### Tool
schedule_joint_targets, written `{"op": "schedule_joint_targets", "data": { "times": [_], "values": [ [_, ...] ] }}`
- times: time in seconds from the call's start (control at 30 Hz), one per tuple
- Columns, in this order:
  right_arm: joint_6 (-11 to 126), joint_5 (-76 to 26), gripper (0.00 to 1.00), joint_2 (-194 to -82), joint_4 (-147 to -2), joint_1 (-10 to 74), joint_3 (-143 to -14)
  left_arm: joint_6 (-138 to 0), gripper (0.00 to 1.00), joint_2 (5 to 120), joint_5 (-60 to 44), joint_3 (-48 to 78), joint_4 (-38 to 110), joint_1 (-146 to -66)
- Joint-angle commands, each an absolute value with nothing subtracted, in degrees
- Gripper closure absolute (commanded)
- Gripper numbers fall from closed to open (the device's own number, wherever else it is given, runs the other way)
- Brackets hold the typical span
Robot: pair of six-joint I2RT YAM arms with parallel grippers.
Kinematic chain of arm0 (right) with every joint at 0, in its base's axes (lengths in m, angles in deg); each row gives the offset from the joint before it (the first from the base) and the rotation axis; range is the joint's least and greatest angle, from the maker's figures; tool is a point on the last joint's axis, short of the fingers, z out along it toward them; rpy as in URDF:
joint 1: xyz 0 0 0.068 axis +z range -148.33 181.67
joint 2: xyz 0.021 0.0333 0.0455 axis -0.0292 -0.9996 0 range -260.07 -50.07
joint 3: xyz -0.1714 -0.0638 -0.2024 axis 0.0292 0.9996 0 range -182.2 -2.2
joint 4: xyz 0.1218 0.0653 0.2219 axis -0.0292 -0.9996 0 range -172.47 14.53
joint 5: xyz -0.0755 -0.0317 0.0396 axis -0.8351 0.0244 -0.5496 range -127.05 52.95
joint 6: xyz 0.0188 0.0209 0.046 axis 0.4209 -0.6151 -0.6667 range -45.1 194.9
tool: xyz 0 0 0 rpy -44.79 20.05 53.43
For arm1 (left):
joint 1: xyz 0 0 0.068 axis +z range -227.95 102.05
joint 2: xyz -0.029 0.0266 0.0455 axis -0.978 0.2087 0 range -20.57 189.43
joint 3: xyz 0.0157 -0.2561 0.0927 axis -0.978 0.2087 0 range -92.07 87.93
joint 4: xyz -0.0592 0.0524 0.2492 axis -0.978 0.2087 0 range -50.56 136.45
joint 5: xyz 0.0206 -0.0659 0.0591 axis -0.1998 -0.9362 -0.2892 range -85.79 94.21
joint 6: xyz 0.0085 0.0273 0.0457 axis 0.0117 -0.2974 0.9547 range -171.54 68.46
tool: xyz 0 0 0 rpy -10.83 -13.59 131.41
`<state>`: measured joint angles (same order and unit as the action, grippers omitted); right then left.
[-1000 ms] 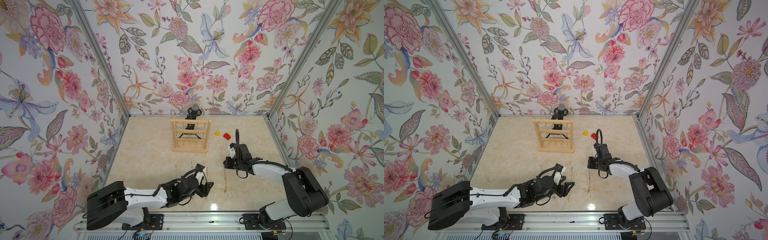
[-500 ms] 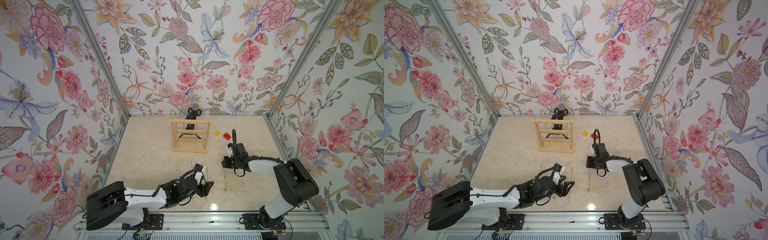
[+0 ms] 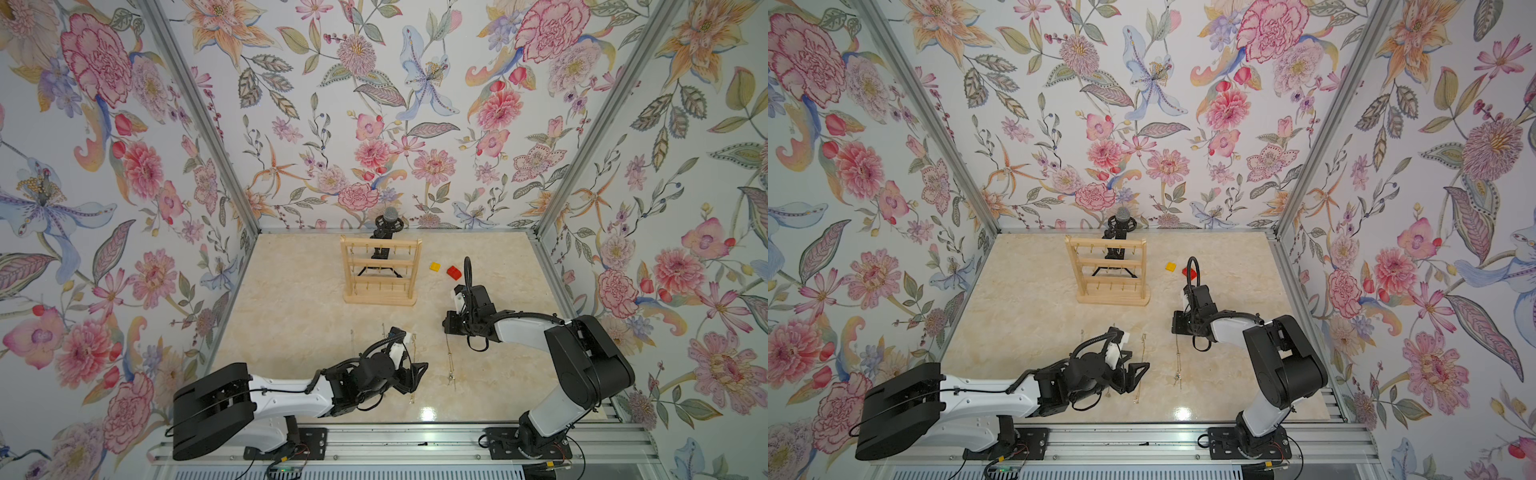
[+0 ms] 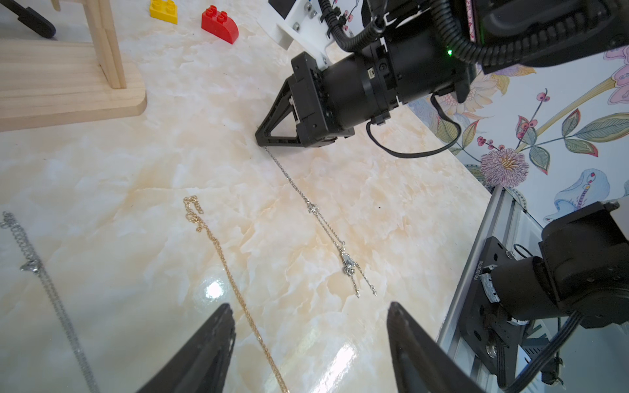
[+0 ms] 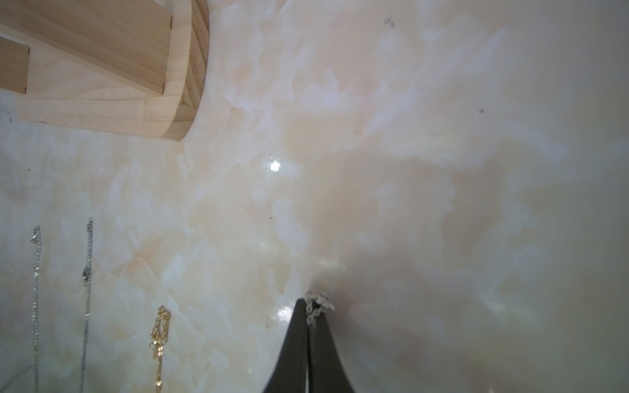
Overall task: Take the necklace off the jewelry display stand
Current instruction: Place the necklace at the center of the board.
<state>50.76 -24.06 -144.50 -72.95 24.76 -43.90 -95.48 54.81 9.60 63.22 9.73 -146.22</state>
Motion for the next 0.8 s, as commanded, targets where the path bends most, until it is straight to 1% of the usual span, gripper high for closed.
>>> {"op": "schedule_joint_targets", "data": {
  "times": [0.0, 0.13, 0.2, 0.37, 0.47, 0.77],
  "values": [
    [51.86, -24.94, 0.91, -145.64, -72.88, 24.33, -44.57, -96.25, 0.27, 55.02, 10.85, 64.28, 7.57, -146.16],
    [51.62, -25.16, 0.86, -145.43, -72.86, 24.26, -44.57, -96.27, 0.27, 54.93, 10.89, 64.46, 7.46, -146.16],
    [51.61, -25.21, 0.82, -145.43, -72.88, 24.26, -44.66, -96.27, 0.27, 54.97, 10.80, 64.49, 7.43, -146.16],
    [51.20, -25.36, 0.80, -144.54, -72.91, 24.26, -44.57, -96.36, 0.26, 55.02, 10.84, 64.49, 7.45, -146.16],
    [50.97, -25.64, 0.73, -143.52, -72.93, 24.30, -44.47, -96.36, 0.26, 54.97, 10.98, 64.55, 7.45, -146.16],
    [50.56, -26.06, 0.68, -142.52, -72.92, 24.21, -44.33, -96.42, 0.25, 55.11, 10.98, 64.38, 7.48, -146.16]
  ]
}}
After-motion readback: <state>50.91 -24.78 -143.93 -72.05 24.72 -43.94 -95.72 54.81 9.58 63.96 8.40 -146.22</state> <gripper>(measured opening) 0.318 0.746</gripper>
